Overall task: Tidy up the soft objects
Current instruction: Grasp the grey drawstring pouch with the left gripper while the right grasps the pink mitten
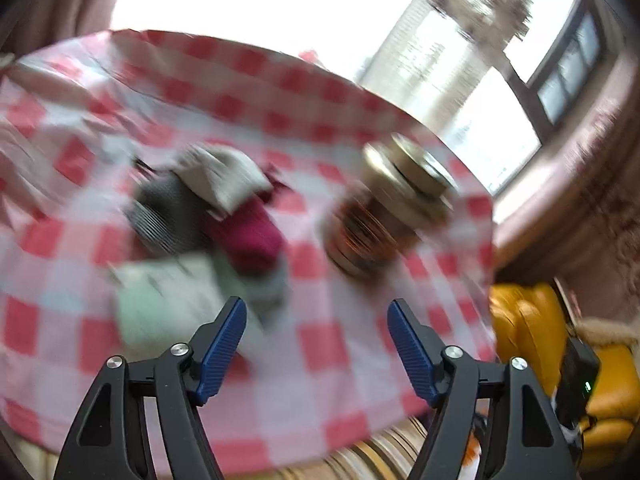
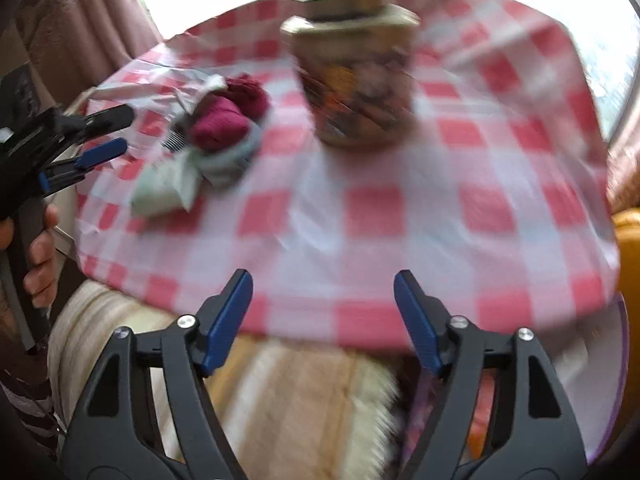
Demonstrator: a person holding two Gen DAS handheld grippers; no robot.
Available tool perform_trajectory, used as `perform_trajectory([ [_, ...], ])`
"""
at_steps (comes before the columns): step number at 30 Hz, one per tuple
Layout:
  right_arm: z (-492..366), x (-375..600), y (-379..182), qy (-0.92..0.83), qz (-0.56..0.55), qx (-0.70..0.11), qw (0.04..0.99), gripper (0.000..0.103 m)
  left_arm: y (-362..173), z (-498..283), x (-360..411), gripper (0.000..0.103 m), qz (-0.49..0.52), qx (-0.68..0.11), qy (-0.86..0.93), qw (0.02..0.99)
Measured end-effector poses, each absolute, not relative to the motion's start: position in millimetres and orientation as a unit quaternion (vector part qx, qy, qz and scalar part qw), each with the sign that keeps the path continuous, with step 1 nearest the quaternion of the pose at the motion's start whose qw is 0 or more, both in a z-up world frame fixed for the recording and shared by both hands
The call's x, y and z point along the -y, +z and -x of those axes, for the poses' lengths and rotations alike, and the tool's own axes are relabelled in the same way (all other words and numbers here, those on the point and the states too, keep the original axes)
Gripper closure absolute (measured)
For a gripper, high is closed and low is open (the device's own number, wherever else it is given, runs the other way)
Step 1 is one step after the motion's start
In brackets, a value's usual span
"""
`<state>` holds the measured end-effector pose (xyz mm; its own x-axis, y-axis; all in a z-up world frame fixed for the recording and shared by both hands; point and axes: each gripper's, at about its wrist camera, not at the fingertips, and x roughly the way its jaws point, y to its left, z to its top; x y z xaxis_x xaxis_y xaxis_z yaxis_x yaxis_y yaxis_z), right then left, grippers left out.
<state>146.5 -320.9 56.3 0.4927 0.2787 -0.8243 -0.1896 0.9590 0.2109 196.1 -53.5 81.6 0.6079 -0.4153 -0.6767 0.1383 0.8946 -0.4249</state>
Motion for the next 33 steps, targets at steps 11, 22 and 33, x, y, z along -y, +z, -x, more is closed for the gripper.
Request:
perform_trajectory([
  [11,-240.9,219.8,57.2,0.205,-0.026,-0.467,0.86,0.013,73.4,-333.0,11.7,0.018,0.154,-0.445,-0.104,0.876],
  [22,-314.0,165.1,19.1,0.204,0.022,-0.472,0.857,0.013,8.9,-400.9,4.0,0.029,0.11,-0.522,-0.111,0.839],
  [33,-303.3,155.2,15.8,0.225,0.027,-0.455,0.861,0.067,12.2,-347.7,-16.2,0.092,0.122,-0.481,-0.113,0.861],
])
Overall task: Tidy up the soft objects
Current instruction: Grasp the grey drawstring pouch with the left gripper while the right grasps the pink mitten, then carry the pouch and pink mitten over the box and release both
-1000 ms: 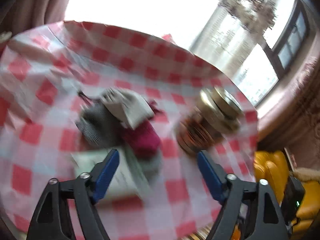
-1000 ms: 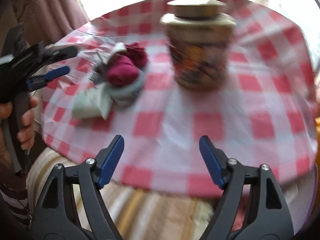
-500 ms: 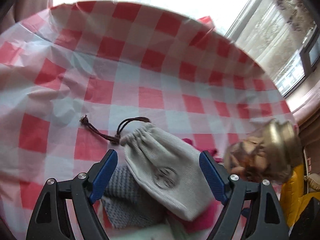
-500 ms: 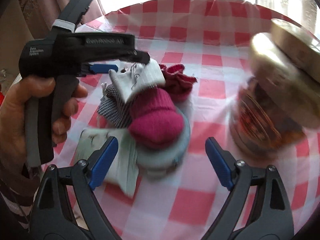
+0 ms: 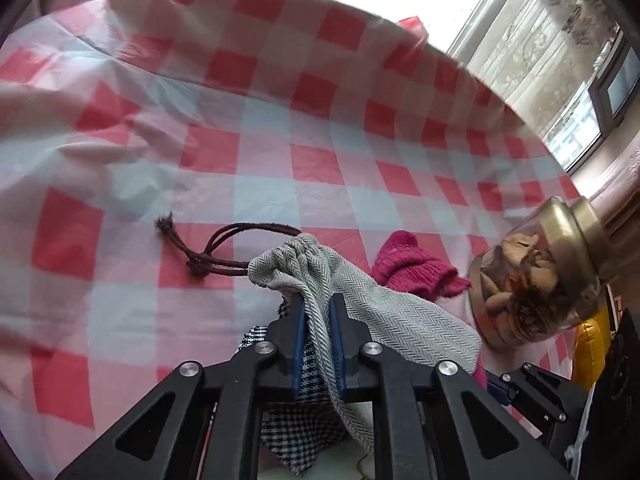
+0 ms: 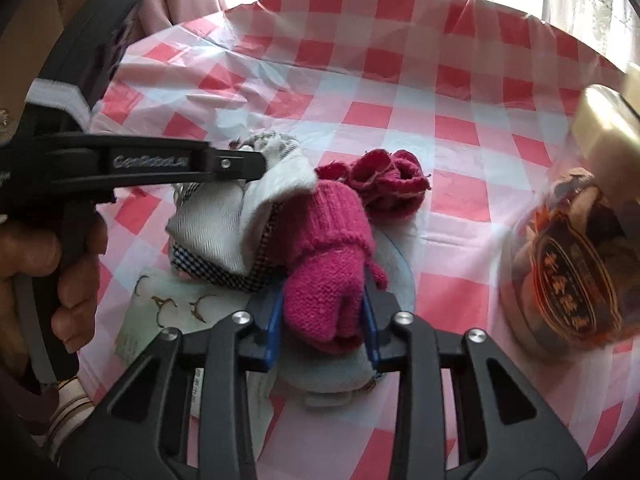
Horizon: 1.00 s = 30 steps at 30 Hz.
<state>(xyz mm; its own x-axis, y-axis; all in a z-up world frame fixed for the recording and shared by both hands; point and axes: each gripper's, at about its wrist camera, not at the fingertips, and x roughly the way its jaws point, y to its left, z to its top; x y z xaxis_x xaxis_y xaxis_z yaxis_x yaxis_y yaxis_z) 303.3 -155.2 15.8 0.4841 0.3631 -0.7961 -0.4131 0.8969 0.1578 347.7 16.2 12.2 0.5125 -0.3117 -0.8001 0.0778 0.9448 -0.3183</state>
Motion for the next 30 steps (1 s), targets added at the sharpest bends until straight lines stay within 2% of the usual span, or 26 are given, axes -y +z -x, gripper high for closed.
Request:
perform_trajectory([
  [11,-260.5,196.4,48.3,0.22,0.001,-0.416,0.882,0.067,58.1,-277.3,-48.9,0.092,0.187,-0.366,-0.07,0.909],
  [14,-248.5,205.0,52.7,0.219,-0.008,-0.418,0.882,0.067,68.0,-260.9,-56.5,0.097,0.208,-0.349,-0.073,0.911],
  [30,-166.2,270.8,34.9,0.2,-0.047,-0.458,0.865,0.067,21.0,-158.3,-43.1,0.098,0.307,-0.401,-0.114,0.856],
])
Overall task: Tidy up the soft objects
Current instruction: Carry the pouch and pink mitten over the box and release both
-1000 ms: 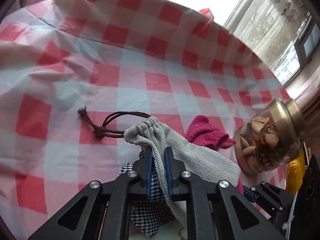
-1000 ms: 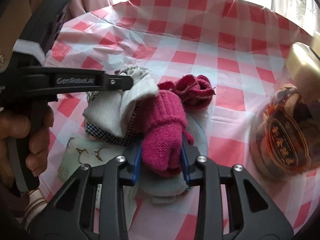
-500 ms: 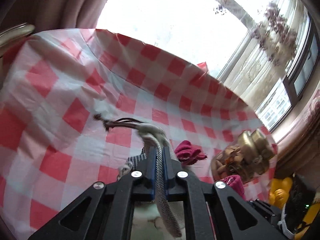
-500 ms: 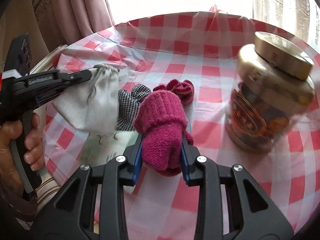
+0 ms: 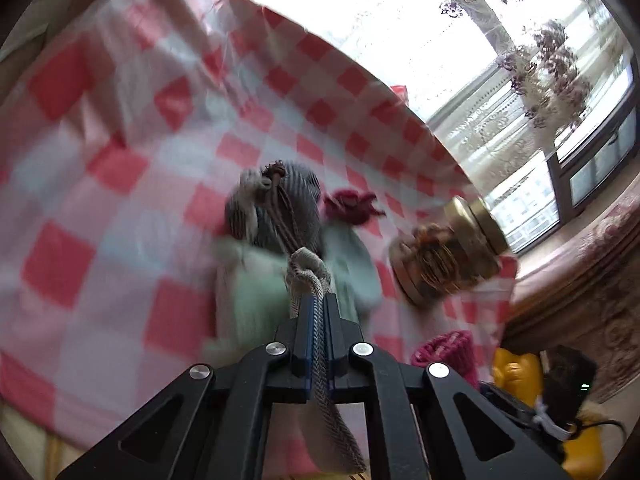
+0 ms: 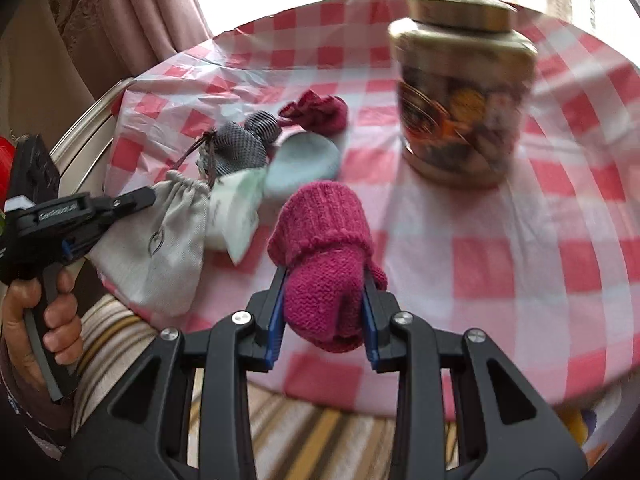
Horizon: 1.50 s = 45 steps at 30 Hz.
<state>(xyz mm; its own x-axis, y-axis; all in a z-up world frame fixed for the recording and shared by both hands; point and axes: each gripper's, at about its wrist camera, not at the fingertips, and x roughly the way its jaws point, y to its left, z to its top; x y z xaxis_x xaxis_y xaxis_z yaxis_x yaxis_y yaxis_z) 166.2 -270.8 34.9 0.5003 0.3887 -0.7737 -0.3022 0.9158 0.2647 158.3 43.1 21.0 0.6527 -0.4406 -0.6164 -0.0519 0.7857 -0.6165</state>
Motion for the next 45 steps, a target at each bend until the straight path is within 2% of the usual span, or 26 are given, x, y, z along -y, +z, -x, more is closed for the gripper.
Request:
perform_trajectory([
  [12,-118.3,328.9,40.9,0.17,-0.069,-0.459,0.869,0.067,53.2,-103.9,24.1,0.099,0.3,-0.405,-0.206,0.839],
  [18,-91.6,391.0,52.6,0.116,-0.077,-0.454,0.88,0.067,71.9,-88.9,99.7,0.099,0.267,-0.416,-0.288,0.82],
  [27,-44.8,491.7,49.2,0.009,-0.096,-0.467,0.879,0.067,58.9,-67.1,227.6,0.099,0.209,-0.466,-0.391,0.766],
  [29,-37.5,506.5,50.0,-0.005,-0.102,-0.466,0.879,0.067,53.7,-63.5,248.7,0.094,0.195,-0.484,-0.407,0.75],
  [30,-34.0,513.2,50.6,-0.011,-0.103,-0.466,0.879,0.067,49.3,-62.8,259.2,0.082,0.185,-0.497,-0.413,0.74],
  [31,-31.1,518.6,51.6,-0.016,-0.105,-0.464,0.879,0.067,46.5,-61.9,264.3,0.059,0.178,-0.505,-0.412,0.737],
  [33,-26.8,527.1,52.8,-0.023,-0.109,-0.463,0.879,0.067,43.0,-57.7,267.3,0.036,0.168,-0.505,-0.411,0.74],
  [37,-26.5,533.1,48.5,-0.022,-0.118,-0.473,0.873,0.066,44.4,-56.6,260.9,0.036,0.168,-0.5,-0.405,0.747],
  [40,-28.4,528.5,47.5,-0.018,-0.117,-0.478,0.87,0.059,47.4,-62.4,252.4,0.036,0.173,-0.498,-0.394,0.753],
  [41,-29.5,527.2,46.3,-0.017,-0.114,-0.481,0.869,0.047,47.5,-64.4,246.5,0.036,0.175,-0.496,-0.388,0.757],
  [43,-31.0,521.1,45.8,-0.01,-0.104,-0.486,0.868,0.033,47.8,-67.0,236.5,0.036,0.178,-0.493,-0.378,0.763],
  [45,-30.1,516.0,47.6,-0.01,-0.1,-0.481,0.871,0.033,48.9,-69.6,219.4,0.036,0.181,-0.488,-0.364,0.773],
])
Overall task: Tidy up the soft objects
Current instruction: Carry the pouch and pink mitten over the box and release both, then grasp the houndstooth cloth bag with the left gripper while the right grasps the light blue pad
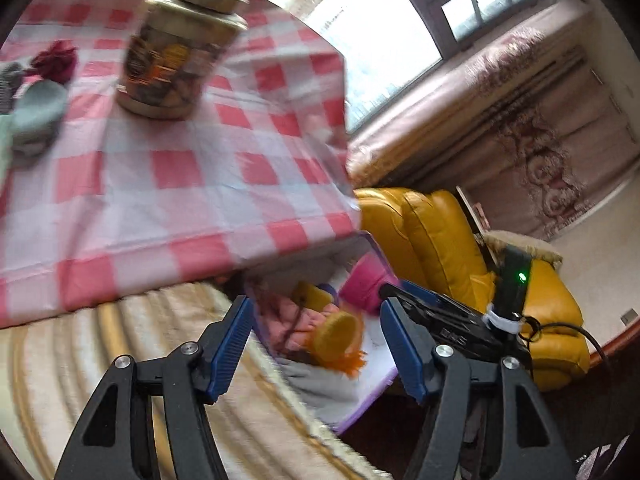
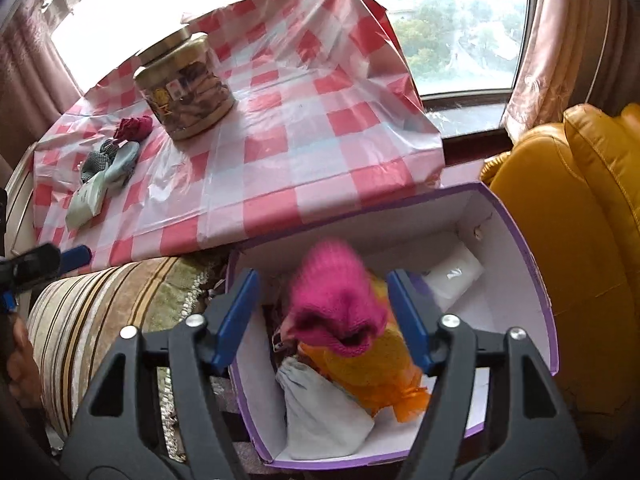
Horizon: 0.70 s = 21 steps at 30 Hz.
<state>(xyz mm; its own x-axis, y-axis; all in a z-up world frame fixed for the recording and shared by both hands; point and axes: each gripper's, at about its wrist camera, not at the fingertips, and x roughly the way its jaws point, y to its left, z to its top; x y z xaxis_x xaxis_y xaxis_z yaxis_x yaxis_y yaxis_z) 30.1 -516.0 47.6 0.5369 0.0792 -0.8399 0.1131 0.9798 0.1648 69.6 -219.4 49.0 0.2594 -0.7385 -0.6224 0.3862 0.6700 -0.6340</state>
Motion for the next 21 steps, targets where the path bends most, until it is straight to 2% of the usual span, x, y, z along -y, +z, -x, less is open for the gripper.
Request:
perform_trajectory([
  [8,-43.9,488.2,49.2,0.014,-0.094,-0.486,0.869,0.032,46.5,-90.4,124.7,0.036,0.209,-0.462,-0.258,0.822],
  [16,-77.7,414.8,49.7,0.085,-0.052,-0.492,0.865,0.029,39.2,-113.5,27.2,0.036,0.245,-0.447,-0.142,0.849],
  [18,-89.4,392.8,53.2,0.106,-0.041,-0.489,0.865,0.027,38.5,-122.1,10.3,0.036,0.25,-0.443,-0.123,0.852],
  [21,-109.3,363.5,58.2,0.125,-0.033,-0.481,0.867,0.017,41.0,-138.7,-9.2,0.031,0.248,-0.435,-0.095,0.861],
])
